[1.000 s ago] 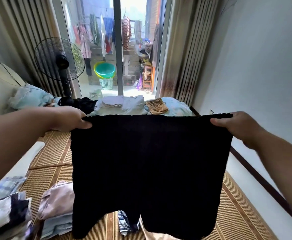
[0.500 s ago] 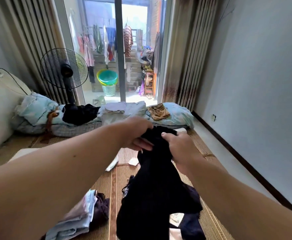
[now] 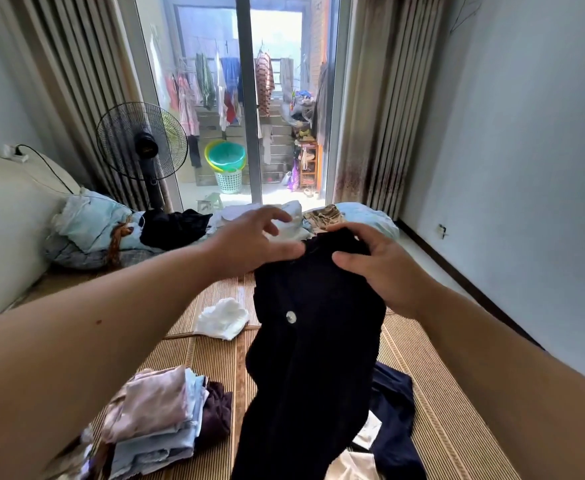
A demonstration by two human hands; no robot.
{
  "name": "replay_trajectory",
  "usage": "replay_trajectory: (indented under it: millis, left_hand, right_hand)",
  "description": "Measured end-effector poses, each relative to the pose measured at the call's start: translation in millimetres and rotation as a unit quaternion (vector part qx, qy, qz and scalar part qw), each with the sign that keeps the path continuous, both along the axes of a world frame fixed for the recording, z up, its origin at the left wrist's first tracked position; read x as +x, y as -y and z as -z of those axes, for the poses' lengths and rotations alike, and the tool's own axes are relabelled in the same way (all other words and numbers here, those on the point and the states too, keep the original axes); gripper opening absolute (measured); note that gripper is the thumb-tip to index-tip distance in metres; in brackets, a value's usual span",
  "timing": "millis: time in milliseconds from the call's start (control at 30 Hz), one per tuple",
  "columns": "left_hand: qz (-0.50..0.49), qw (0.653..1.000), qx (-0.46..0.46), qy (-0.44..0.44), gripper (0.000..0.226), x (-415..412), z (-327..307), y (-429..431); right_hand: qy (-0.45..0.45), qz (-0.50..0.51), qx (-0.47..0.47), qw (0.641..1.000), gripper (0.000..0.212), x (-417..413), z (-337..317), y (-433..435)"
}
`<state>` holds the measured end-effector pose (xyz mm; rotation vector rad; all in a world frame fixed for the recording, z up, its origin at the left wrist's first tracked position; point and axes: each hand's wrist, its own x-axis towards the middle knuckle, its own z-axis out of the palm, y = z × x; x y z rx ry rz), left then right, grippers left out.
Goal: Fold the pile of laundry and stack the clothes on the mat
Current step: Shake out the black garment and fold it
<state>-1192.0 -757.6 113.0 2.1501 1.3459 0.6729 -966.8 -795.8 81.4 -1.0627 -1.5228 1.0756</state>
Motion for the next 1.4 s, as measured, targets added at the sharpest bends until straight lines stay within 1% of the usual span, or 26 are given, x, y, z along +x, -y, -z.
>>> replay_trajectory:
  millis: [67,100,167,233,267,333,400,467,533,600,667,700,767,800,867,900,933,1000,1033,1100,1133,1200,1300,1333,1400]
  left_hand:
    - [0.050,0.993,-0.105,-0.023,0.062,-14.6,10.2,2.2]
    - [0.084,0.983,-0.162,-0.004,0.066,-17.3,16.6,3.9]
    - [0.143,0.952,-0.262,0.074,0.073,-15.8,29.2,6.8]
    - [0.181,0.925,-0.318,0.107,0.076,-5.4,37.6,12.8]
    - [0.201,0.912,-0.339,0.110,0.074,1.9,42.6,16.0]
    - [0.245,0.894,-0.363,0.093,0.062,17.8,53.2,24.8]
    - [0.256,0.894,-0.360,0.078,0.046,31.3,65.8,31.3]
    - [0.224,0.914,-0.328,0.085,0.033,42.8,74.8,32.6]
    - [0.179,0.938,-0.283,0.092,0.023,49.7,77.6,27.3]
    - [0.139,0.953,-0.262,0.058,0.018,50.4,73.1,19.5]
    - [0.113,0.962,-0.250,-0.021,0.019,48.8,67.6,9.1]
    - [0.109,0.965,-0.226,-0.080,0.016,48.7,64.6,3.9]
    - [0.115,0.962,-0.133,-0.211,0.011,54.7,59.9,-7.1]
    - [0.118,0.954,-0.078,-0.264,0.011,60.1,58.0,-12.3]
    - [0.122,0.937,0.011,-0.326,0.016,74.6,59.4,-22.8]
    - [0.121,0.930,0.044,-0.345,0.017,81.0,60.3,-27.5]
    - [0.118,0.925,0.069,-0.355,0.019,86.6,62.9,-31.2]
    - [0.101,0.919,0.103,-0.367,0.029,92.8,67.5,-39.9]
    - [0.092,0.914,0.118,-0.376,0.028,93.2,69.8,-44.9]
    - [0.066,0.905,0.155,-0.391,0.020,90.3,74.3,-57.3]
    - [0.054,0.903,0.171,-0.391,0.016,87.3,76.4,-64.3]
    - [0.033,0.895,0.203,-0.395,0.012,80.2,81.1,-74.5]
    - [0.007,0.879,0.274,-0.391,0.021,70.7,95.2,-73.1]
    - [0.009,0.876,0.287,-0.389,0.024,68.7,105.1,-68.1]
    - [0.027,0.886,0.276,-0.371,0.025,64.3,126.5,-53.6]
  right_hand:
    - [0.000,-0.044,0.002,0.999,0.034,6.6,-10.8,2.9]
    - [0.001,-0.059,0.003,0.998,0.035,10.0,-16.2,4.1]
    - [0.013,-0.068,0.015,0.998,0.037,13.4,-26.9,6.9]
    - [0.038,-0.053,0.036,0.997,0.038,14.0,-35.0,9.6]
    - [0.051,-0.040,0.049,0.997,0.040,14.8,-37.3,10.4]
    - [0.077,-0.005,0.077,0.994,0.042,19.3,-40.5,10.9]
    - [0.098,0.032,0.105,0.989,0.034,25.5,-40.0,11.0]
    - [0.115,0.070,0.123,0.983,0.029,35.3,-35.4,10.1]
    - [0.151,0.094,0.124,0.976,0.030,48.2,-29.2,7.6]
    - [0.211,0.091,0.095,0.969,0.033,64.2,-23.0,3.9]
    - [0.286,0.062,0.043,0.955,0.027,82.3,-14.6,1.5]
    - [0.318,0.042,0.010,0.947,0.029,90.3,-7.9,0.4]
    - [0.374,0.013,-0.055,0.926,0.039,101.0,7.8,-3.7]
    - [0.415,0.011,-0.077,0.907,0.046,102.4,16.3,-7.2]
    - [0.504,0.026,-0.083,0.859,0.064,101.8,35.4,-17.1]
    - [0.532,0.041,-0.075,0.843,0.064,99.6,43.2,-22.6]
    - [0.545,0.058,-0.065,0.834,0.053,97.1,52.0,-28.2]
    - [0.548,0.100,-0.045,0.830,0.013,91.4,66.3,-35.7]
    - [0.546,0.121,-0.032,0.828,0.006,89.5,72.6,-38.7]
    - [0.528,0.154,0.005,0.835,0.005,84.7,82.5,-44.5]
    - [0.517,0.170,0.034,0.839,0.008,82.4,85.1,-46.3]
    - [0.510,0.196,0.092,0.832,0.017,77.0,89.1,-48.4]
    - [0.517,0.230,0.148,0.811,0.016,70.7,95.7,-42.6]
    - [0.515,0.231,0.156,0.810,0.015,71.1,101.0,-38.0]
    - [0.505,0.209,0.139,0.826,0.016,73.3,113.7,-26.1]
